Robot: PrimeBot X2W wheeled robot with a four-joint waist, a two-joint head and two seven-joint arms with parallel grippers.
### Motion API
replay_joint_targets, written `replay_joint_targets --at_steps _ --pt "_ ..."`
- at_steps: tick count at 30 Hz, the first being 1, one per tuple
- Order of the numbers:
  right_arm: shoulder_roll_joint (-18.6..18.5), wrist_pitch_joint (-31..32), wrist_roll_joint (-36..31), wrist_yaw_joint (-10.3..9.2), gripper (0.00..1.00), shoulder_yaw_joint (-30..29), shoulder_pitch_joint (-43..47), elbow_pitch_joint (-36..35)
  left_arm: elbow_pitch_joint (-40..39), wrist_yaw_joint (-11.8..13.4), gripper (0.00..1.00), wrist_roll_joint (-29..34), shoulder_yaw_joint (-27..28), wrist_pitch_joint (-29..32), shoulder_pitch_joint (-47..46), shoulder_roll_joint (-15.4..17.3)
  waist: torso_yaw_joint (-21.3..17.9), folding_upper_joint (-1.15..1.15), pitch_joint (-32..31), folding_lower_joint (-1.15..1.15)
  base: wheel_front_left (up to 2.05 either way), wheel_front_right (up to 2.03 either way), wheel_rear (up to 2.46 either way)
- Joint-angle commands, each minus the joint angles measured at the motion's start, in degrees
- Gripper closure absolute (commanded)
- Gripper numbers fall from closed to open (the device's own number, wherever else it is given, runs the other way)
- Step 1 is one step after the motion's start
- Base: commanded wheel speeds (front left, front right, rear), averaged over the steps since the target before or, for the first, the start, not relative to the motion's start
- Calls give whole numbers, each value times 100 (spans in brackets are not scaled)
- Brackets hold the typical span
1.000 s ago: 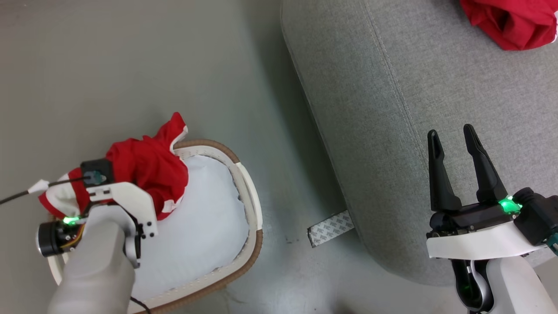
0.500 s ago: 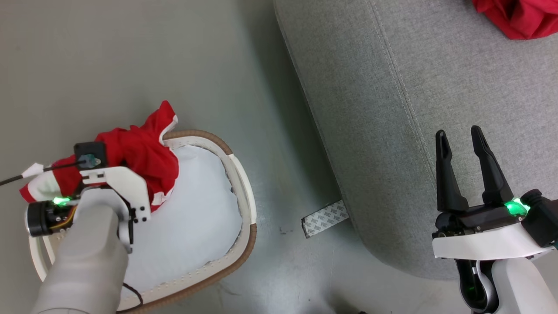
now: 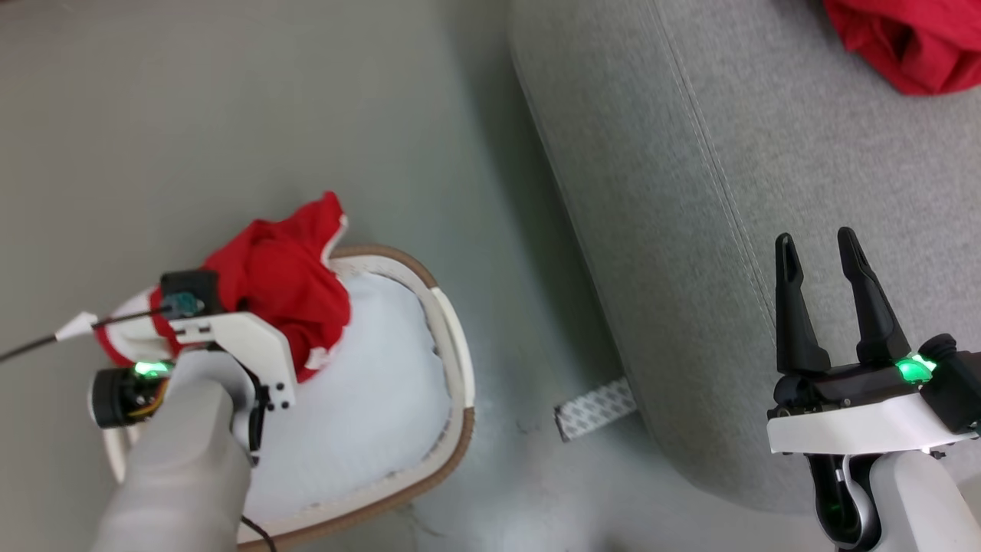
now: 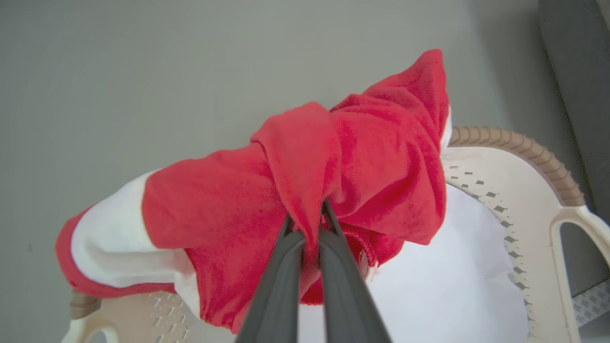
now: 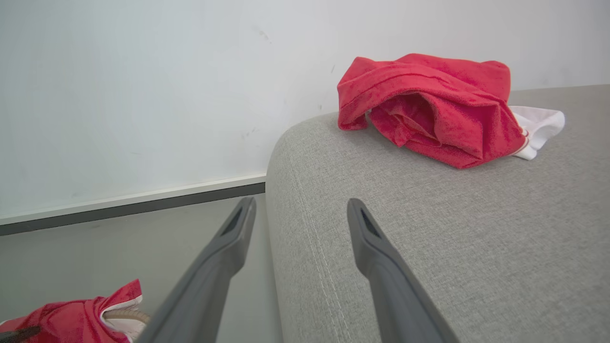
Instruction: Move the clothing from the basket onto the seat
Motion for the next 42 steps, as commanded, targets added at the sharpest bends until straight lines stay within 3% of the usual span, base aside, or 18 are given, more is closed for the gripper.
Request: replay_joint_targets --at_steps 1,10,19,29,42 --pt "-6 4 -32 -15 0 -35 9 49 15 -90 100 -92 -3 -87 121 -28 272 0 -353 0 0 0 0" --pt "-11 4 -308 -15 0 -152 332 343 -143 -572 100 -328 -41 -458 505 -388 875 0 -1524 0 0 0 0" --pt "-12 4 -564 -15 0 -180 762 563 -749 -776 100 -507 -71 -565 635 -546 1327 0 -2608 0 0 0 0" --pt "-9 4 -816 -15 0 -171 1302 731 -2270 -671 100 -774 -141 -296 821 -622 1662 0 -3616 0 0 0 0" --pt "-8 4 -998 -15 0 148 1634 620 -5279 -264 100 -685 -238 996 1255 -257 1775 0 -4069 0 0 0 0"
